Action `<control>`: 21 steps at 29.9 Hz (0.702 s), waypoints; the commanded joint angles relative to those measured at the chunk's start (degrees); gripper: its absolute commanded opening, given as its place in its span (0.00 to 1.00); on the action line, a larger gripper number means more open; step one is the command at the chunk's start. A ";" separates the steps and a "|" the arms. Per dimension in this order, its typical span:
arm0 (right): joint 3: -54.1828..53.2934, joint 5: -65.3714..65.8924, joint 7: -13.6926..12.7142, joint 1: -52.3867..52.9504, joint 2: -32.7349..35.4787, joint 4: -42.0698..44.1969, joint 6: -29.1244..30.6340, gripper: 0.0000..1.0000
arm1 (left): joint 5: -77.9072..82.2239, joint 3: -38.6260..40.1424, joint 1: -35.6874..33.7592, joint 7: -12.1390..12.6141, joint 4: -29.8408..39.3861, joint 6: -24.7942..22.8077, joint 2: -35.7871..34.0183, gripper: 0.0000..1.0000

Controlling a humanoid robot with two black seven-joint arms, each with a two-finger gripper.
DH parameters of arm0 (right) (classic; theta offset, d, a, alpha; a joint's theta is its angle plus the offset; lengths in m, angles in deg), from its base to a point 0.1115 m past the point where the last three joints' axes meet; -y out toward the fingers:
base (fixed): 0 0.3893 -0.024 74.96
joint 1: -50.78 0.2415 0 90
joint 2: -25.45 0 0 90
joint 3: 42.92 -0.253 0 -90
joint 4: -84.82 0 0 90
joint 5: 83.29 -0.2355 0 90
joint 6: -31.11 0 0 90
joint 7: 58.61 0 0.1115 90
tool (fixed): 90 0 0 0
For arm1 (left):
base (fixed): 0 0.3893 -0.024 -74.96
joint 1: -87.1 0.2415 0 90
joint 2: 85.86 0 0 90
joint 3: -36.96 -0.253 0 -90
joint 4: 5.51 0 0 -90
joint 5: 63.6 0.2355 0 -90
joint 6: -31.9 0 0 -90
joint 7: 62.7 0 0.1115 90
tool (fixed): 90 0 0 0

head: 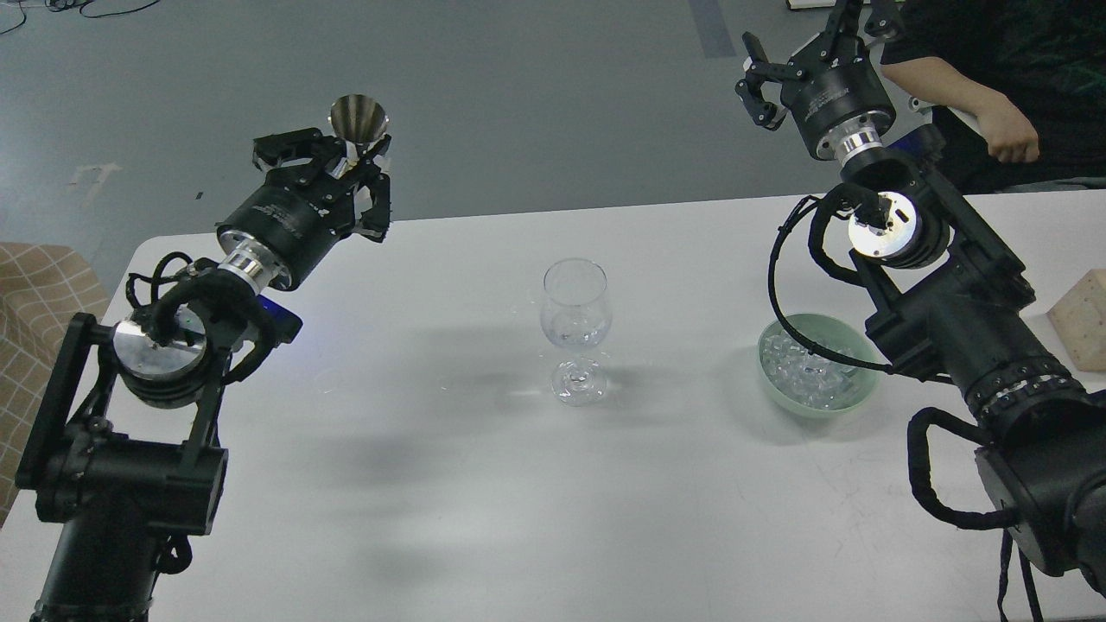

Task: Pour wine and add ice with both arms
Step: 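Turn the jigger upright and bring it back toward its spot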

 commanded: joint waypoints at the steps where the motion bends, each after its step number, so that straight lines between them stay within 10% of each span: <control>1: -0.01 0.00 0.00 -0.07 0.00 0.00 0.00 1.00 | -0.88 4.45 6.74 -0.42 -0.05 -0.27 0.92 0.00; 21: 0.08 0.00 0.00 -0.15 0.00 0.09 0.00 1.00 | -0.27 10.44 15.38 -3.41 -8.12 -7.56 7.08 0.00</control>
